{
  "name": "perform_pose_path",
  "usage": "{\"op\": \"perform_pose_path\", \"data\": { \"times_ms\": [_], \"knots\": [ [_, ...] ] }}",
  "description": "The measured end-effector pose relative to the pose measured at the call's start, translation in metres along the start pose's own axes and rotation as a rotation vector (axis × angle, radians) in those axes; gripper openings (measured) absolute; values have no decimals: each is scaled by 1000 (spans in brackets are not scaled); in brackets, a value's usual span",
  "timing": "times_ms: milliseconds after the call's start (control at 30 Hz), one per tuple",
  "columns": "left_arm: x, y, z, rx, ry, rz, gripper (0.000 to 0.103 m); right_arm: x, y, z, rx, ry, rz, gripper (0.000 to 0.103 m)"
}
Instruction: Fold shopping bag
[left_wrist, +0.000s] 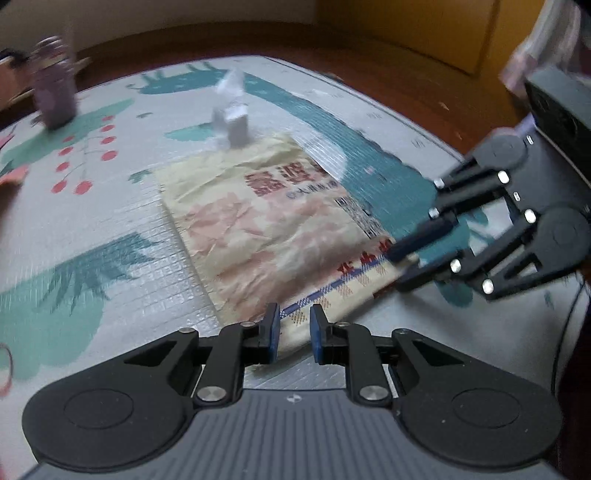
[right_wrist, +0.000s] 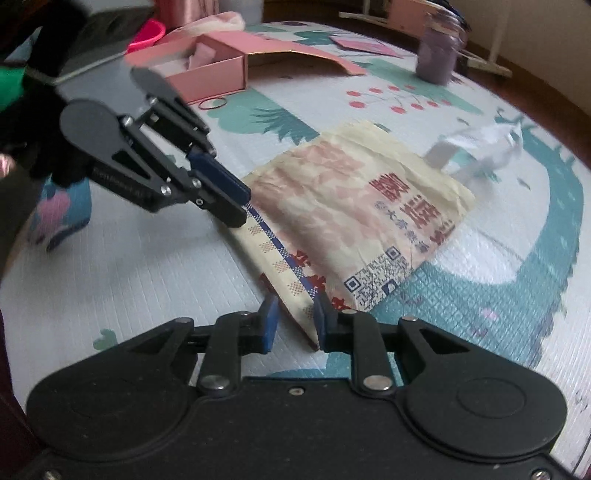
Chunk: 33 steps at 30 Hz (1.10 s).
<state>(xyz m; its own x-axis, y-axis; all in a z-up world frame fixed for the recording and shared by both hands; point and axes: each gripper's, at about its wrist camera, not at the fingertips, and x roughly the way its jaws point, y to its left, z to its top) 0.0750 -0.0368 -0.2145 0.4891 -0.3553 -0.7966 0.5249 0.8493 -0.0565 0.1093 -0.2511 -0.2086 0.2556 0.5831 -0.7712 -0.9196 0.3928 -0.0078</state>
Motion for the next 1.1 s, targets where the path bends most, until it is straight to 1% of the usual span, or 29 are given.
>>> {"op": "perform_pose_path", "data": {
  "times_ms": [200, 300, 400, 467, 533, 633, 700, 767, 933, 1033, 1100],
  "knots": [
    [-1, -14, -1, 193, 49, 2, 19, 1, 15, -2, -198, -13, -26, 21],
    [-1, -21, -1, 290, 72, 3, 19, 1, 15, -2, -251, -17, -21, 22],
    [1, -34, 1, 447, 107, 26, 20, 0, 16, -3, -289, -19, -17, 23],
    [2, -41, 1, 565, 125, 55, 20, -1, 17, -3, -309, -17, -17, 24],
    [4, -51, -3, 716, 125, 84, 21, -1, 16, -3, -317, -18, -10, 24],
    [5, -59, -12, 885, 101, 96, 21, 0, 10, -2, -299, -22, 19, 25],
    [5, -59, -16, 951, 82, 90, 21, 0, 5, -2, -282, -32, 38, 25],
    [4, -54, -18, 956, 62, 78, 22, 1, -1, -3, -251, -47, 59, 25],
    [3, -35, -7, 744, 73, 19, 21, 6, -13, -3, -160, -65, 99, 27],
    [2, -24, 0, 613, 80, -17, 19, 6, -12, 1, -110, -33, 116, 27],
    [1, -15, 7, 515, 103, -66, 20, 5, -16, 0, -81, -31, 143, 26]
  ]
}}
